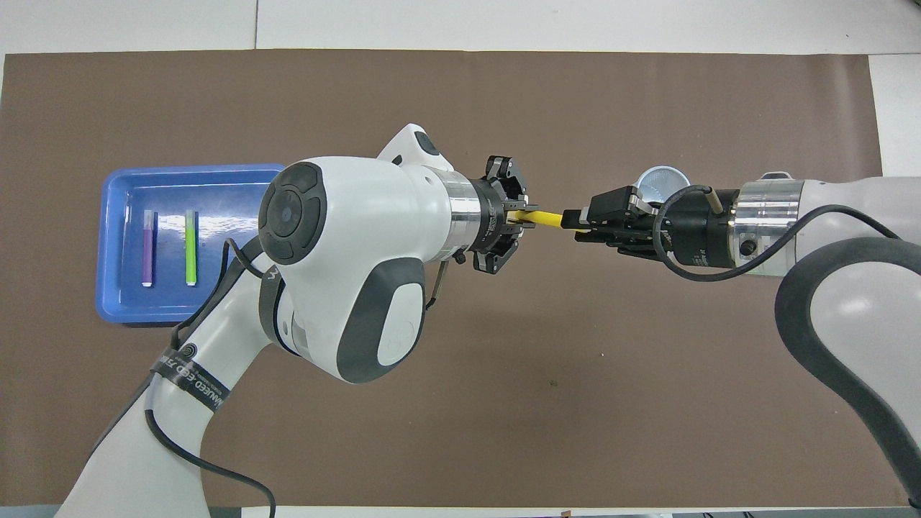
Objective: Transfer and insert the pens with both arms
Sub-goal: 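Grasp the yellow pen with the right gripper and open the left gripper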
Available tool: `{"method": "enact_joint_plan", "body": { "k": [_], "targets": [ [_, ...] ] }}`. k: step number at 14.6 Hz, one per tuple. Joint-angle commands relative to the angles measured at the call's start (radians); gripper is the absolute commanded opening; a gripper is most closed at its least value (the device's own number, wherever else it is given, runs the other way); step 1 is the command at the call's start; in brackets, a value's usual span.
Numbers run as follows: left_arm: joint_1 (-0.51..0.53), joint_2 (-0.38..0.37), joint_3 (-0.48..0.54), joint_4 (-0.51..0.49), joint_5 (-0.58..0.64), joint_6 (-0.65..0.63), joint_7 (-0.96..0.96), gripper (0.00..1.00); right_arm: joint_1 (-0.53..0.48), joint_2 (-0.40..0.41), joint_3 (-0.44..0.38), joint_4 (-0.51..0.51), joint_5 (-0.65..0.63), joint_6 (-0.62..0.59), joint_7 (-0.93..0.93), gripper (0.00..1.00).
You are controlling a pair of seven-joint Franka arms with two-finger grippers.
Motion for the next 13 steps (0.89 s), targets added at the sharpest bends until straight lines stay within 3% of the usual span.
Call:
{"method": "enact_joint_plan", "body": {
  "k": [1,7,9,11,13],
  "targets": [
    [-0.016,0.010,0.013,0.006,-0.014,0.012,0.007,0.00,-0.008,0.008,0.004,0.010,0.034,0.006,0.005,0.00],
    [-0.016,0.008,0.013,0.008,-0.013,0.012,0.009,0.00,-0.044,0.008,0.001,0.011,0.060,-0.002,0.005,0.00],
    [-0.018,0.008,0.015,0.002,0.027,0.001,0.019,0.99,-0.048,0.006,0.000,0.011,0.060,-0.011,0.005,0.00],
    [-0.019,0.007,0.013,-0.011,0.122,-0.003,0.087,1.00,-0.048,0.004,-0.003,0.039,0.028,-0.019,0.005,0.00],
    [-0.007,-0.002,0.015,-0.038,0.132,-0.013,0.208,1.00,-0.074,0.021,-0.005,0.139,-0.159,-0.136,0.007,0.00]
  ]
}}
